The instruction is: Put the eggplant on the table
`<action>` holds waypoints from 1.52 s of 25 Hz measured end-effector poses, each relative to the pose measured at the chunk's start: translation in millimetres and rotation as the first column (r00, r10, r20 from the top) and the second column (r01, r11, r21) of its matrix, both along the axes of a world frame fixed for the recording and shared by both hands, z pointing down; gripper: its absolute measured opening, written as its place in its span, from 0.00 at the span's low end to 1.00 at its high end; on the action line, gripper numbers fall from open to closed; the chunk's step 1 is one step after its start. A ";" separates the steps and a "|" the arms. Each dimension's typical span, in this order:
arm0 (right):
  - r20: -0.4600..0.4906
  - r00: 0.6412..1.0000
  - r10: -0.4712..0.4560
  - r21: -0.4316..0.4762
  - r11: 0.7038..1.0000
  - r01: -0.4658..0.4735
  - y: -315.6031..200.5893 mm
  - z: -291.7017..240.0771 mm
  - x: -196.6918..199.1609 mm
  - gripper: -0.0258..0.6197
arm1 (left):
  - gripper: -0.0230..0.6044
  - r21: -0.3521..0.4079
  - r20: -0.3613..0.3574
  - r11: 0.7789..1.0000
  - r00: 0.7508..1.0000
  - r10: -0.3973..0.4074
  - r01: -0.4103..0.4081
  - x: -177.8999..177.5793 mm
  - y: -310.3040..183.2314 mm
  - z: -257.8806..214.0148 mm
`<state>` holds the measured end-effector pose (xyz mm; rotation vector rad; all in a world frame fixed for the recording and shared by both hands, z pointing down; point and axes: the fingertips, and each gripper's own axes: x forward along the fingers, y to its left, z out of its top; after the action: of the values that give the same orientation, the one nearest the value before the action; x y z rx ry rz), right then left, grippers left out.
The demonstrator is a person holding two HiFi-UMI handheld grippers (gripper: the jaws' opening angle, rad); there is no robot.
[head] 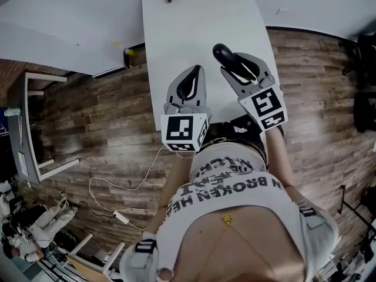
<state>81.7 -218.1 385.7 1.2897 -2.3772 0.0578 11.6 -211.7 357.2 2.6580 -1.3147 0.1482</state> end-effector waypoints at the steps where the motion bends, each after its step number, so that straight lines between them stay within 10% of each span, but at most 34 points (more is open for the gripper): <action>1: 0.000 1.000 -0.001 0.000 1.000 0.001 -0.1 -0.2 -0.4 0.33 | 0.04 0.001 0.000 1.000 1.000 -0.002 0.002 -0.4 0.0 -0.5; 38: -0.020 0.999 -0.038 -0.039 0.999 0.037 -5.0 14.0 -6.2 0.33 | 0.04 -0.011 0.007 1.000 1.000 -0.008 0.008 0.8 -2.8 4.0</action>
<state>75.5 -223.1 399.7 1.2218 -2.3703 0.0783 12.4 -214.5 361.2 2.6456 -1.3222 0.1628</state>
